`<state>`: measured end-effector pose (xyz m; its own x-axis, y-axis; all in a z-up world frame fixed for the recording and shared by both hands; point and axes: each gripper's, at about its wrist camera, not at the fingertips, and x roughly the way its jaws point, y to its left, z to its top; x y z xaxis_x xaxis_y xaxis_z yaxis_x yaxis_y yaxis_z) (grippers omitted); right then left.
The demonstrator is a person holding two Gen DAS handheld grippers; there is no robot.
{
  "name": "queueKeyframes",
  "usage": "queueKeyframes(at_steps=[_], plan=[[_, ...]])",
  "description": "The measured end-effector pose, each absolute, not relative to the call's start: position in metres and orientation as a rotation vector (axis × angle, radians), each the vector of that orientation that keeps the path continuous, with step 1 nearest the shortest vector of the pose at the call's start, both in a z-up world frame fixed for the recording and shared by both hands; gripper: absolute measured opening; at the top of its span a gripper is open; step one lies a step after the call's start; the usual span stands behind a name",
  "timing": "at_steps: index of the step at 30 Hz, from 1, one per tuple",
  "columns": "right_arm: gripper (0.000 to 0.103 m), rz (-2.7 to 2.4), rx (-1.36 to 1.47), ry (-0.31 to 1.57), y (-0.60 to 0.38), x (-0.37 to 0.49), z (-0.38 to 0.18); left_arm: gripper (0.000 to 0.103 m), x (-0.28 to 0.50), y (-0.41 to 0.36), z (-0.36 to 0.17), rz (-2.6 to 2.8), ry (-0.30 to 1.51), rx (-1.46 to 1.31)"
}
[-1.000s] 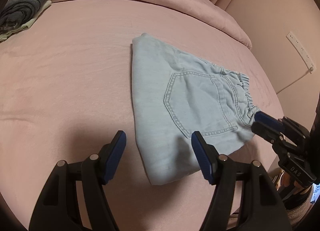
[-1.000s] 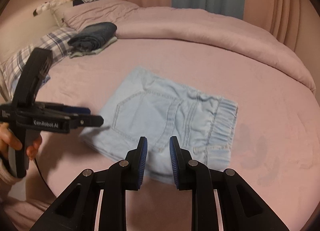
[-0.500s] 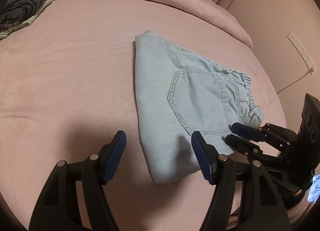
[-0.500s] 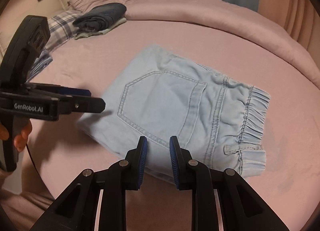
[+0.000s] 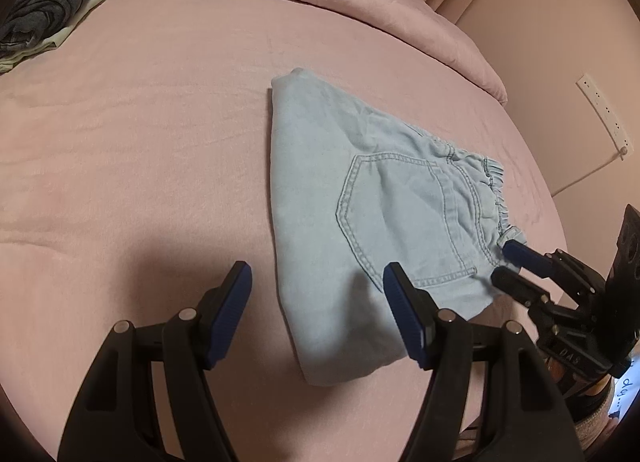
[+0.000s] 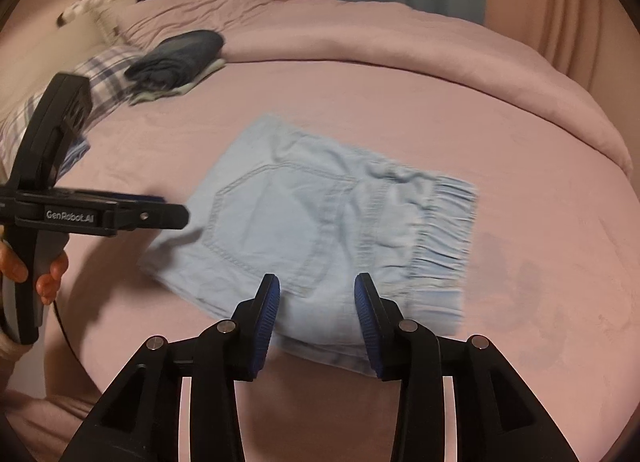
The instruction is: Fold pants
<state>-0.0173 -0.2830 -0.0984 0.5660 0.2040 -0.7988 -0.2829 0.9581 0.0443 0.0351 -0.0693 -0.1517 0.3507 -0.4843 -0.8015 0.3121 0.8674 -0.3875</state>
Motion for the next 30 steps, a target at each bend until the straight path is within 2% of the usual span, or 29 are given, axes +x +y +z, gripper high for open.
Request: queueKeyframes(at_steps=[10,11,12,14,21,30], plan=[[0.039,0.280,0.028,0.920,-0.311,-0.014,-0.094,0.070,0.040,-0.072,-0.155,-0.524,1.116,-0.173],[0.043,0.283,0.063,0.916,-0.316,-0.014,-0.093,0.071,0.041,-0.072,-0.155,-0.525,1.117,-0.175],[0.055,0.281,0.083,0.914,-0.320,-0.013,-0.092,0.071,0.042,-0.071,-0.156,-0.523,1.119,-0.181],[0.067,0.247,0.155,0.906,-0.334,-0.009,-0.092,0.072,0.043,-0.069,-0.156,-0.524,1.123,-0.196],[0.073,0.227,0.451,0.975,-0.383,0.003,-0.115,0.073,0.050,-0.063,-0.159,-0.542,1.141,-0.252],[0.073,0.231,0.645,1.048,-0.400,0.009,-0.146,0.076,0.058,-0.059,-0.163,-0.576,1.165,-0.300]])
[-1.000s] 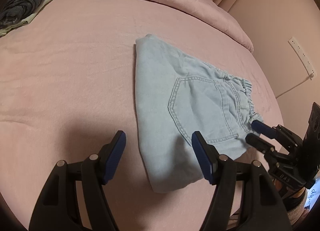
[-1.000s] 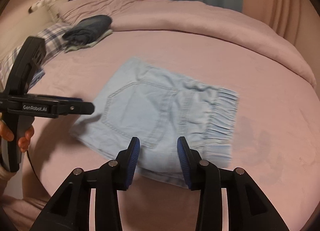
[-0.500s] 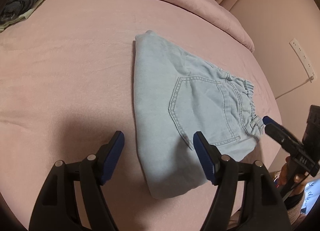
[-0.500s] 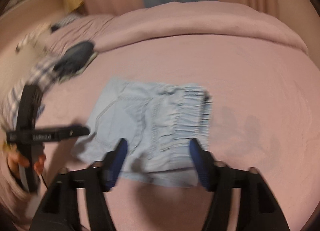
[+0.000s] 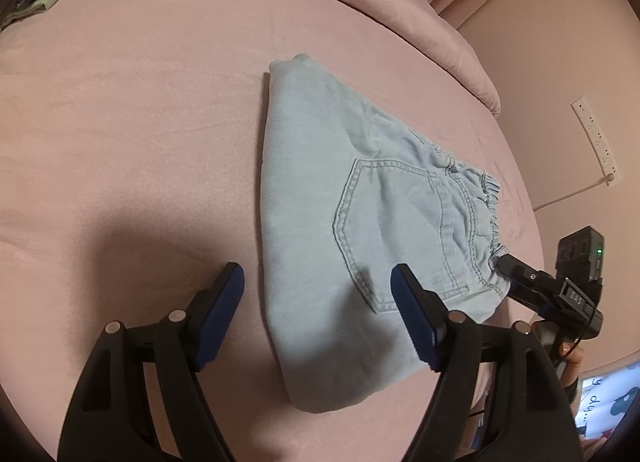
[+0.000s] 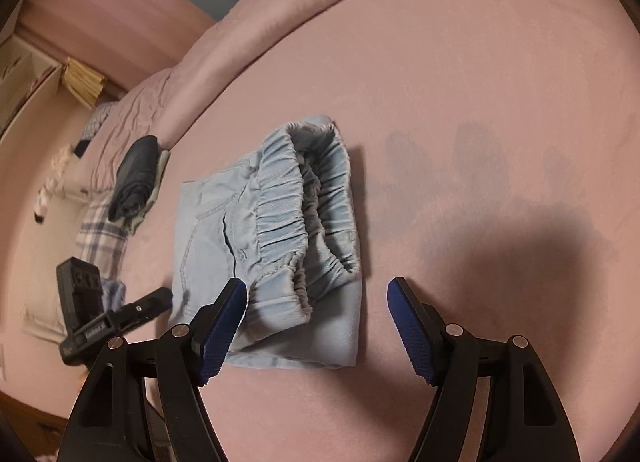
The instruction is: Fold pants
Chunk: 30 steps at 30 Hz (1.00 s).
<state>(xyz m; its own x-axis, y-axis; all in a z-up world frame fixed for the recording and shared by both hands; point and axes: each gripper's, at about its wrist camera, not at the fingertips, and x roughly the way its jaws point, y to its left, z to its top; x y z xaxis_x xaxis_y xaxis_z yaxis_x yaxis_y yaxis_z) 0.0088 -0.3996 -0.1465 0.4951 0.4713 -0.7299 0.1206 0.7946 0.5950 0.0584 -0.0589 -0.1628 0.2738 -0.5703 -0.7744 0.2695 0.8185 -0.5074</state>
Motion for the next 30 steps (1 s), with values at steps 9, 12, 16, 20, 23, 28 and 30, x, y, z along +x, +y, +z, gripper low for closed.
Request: queueKeyframes(at_steps=[9,12,16,20,23,28,30], plan=[[0.074,0.252,0.647,1.056,-0.400,0.018,-0.150,0.077,0.065,-0.060,-0.164,-0.603,1.172,-0.294],[0.074,0.260,0.639,1.057,-0.396,0.023,-0.151,0.077,0.067,-0.064,-0.164,-0.612,1.173,-0.290],[0.074,0.280,0.637,1.060,-0.393,0.028,-0.151,0.079,0.070,-0.069,-0.164,-0.621,1.175,-0.280],[0.077,0.291,0.618,1.065,-0.387,0.037,-0.151,0.080,0.073,-0.072,-0.165,-0.624,1.177,-0.272],[0.077,0.297,0.614,1.065,-0.385,0.041,-0.152,0.080,0.076,-0.072,-0.165,-0.629,1.177,-0.276],[0.078,0.310,0.623,1.061,-0.385,0.048,-0.153,0.081,0.082,-0.076,-0.166,-0.639,1.177,-0.284],[0.079,0.316,0.623,1.060,-0.385,0.051,-0.154,0.081,0.085,-0.079,-0.166,-0.643,1.176,-0.283]])
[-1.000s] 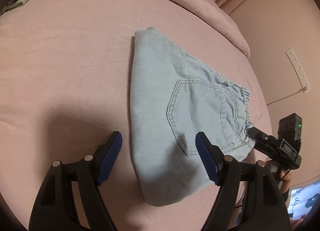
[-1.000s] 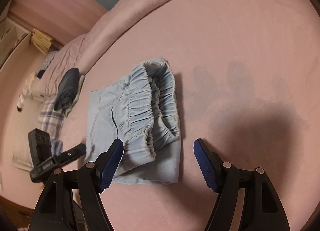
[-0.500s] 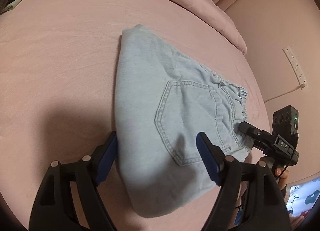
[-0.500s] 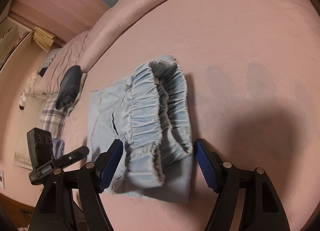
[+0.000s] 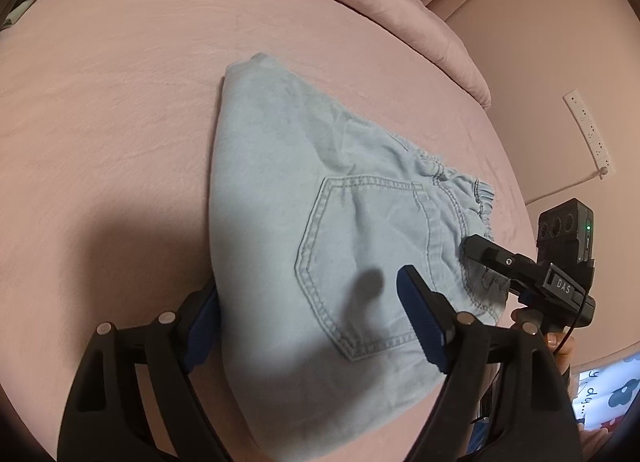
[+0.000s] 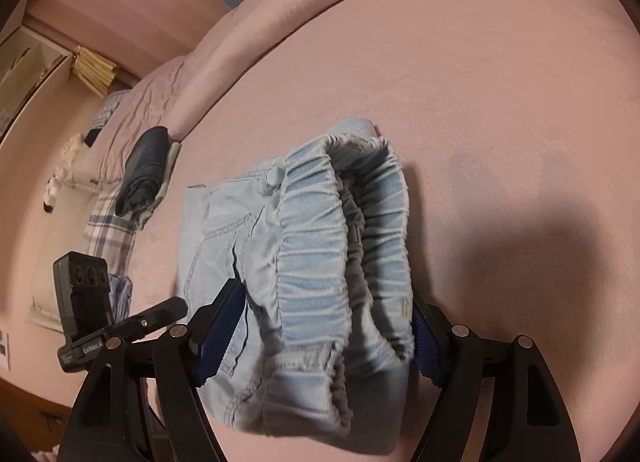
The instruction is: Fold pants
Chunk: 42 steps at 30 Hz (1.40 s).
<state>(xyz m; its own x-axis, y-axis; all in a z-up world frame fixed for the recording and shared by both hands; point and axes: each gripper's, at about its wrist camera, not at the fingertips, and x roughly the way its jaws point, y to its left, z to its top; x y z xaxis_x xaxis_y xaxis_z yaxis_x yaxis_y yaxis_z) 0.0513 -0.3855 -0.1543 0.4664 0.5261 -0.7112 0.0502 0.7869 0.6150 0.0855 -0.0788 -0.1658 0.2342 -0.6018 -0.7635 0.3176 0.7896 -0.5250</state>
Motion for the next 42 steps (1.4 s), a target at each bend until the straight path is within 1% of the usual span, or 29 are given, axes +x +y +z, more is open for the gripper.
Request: queueKeyframes(at_steps=[5,9,16,18,20,21,23,26,28,31,32,36,42], plan=[[0.079,0.322,0.616,1.058,-0.382,0.060,-0.155,0.081,0.092,-0.088,-0.165,-0.645,1.178,-0.279],[0.082,0.326,0.607,1.056,-0.380,0.066,-0.155,0.081,0.098,-0.096,-0.166,-0.649,1.181,-0.279],[0.082,0.310,0.553,1.057,-0.375,0.074,-0.154,0.081,0.104,-0.110,-0.166,-0.645,1.176,-0.270],[0.081,0.297,0.530,1.059,-0.373,0.074,-0.151,0.075,0.101,-0.110,-0.164,-0.642,1.164,-0.260],[0.077,0.278,0.492,1.053,-0.370,0.071,-0.147,0.060,0.099,-0.109,-0.163,-0.629,1.155,-0.235],[0.074,0.267,0.478,1.053,-0.368,0.070,-0.145,0.056,0.099,-0.107,-0.163,-0.620,1.152,-0.235],[0.070,0.245,0.447,1.054,-0.367,0.067,-0.142,0.044,0.099,-0.102,-0.163,-0.613,1.148,-0.255],[0.064,0.230,0.392,1.040,-0.362,0.064,-0.135,0.036,0.098,-0.097,-0.162,-0.603,1.138,-0.264],[0.062,0.222,0.352,1.026,-0.358,0.062,-0.129,0.032,0.097,-0.097,-0.161,-0.595,1.128,-0.260],[0.058,0.212,0.291,0.996,-0.351,0.058,-0.119,0.031,0.094,-0.098,-0.159,-0.597,1.115,-0.267],[0.057,0.208,0.270,0.986,-0.348,0.056,-0.115,0.028,0.093,-0.098,-0.157,-0.599,1.106,-0.269],[0.053,0.198,0.221,0.956,-0.342,0.052,-0.105,0.028,0.090,-0.098,-0.150,-0.617,1.081,-0.273],[0.051,0.203,0.167,0.916,-0.331,0.048,-0.089,0.028,0.076,-0.087,-0.135,-0.629,1.039,-0.260]])
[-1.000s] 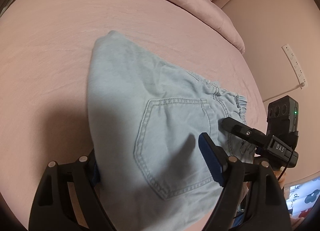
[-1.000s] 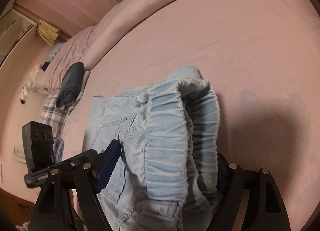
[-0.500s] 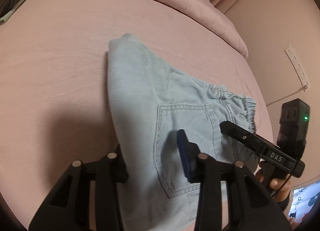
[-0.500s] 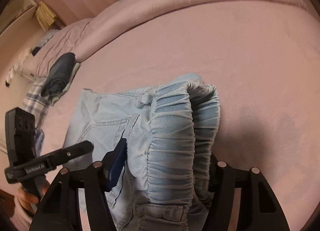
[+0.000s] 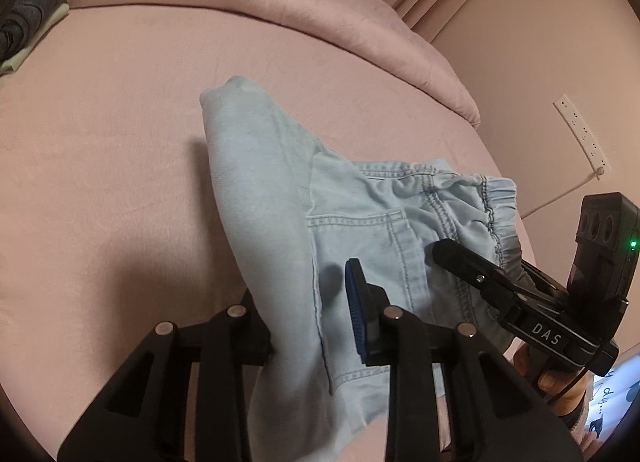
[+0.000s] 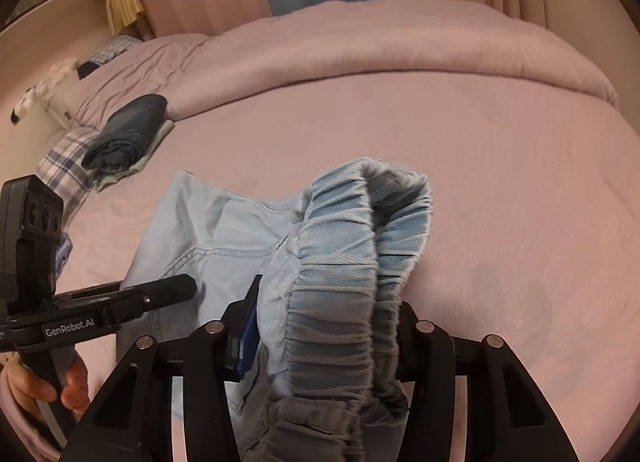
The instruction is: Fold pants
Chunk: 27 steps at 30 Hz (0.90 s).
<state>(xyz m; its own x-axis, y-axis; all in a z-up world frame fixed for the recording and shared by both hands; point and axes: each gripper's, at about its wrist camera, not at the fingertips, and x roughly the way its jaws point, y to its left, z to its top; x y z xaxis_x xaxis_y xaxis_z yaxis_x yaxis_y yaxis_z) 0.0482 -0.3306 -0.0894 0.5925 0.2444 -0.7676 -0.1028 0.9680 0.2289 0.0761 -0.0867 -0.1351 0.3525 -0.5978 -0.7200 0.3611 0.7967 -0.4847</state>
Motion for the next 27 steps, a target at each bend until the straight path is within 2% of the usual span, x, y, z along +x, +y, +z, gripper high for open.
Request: queueKeyframes(at_steps=[17,27], plan=[[0.050,0.279,0.092,0.829,-0.292,0.071,-0.057,0.028,0.061,-0.036,-0.101,-0.603,0.953,-0.249],[0.050,0.306,0.085,0.796,-0.277,0.094,-0.047,0.028,0.079,-0.020,-0.096,-0.586,0.932,-0.242]])
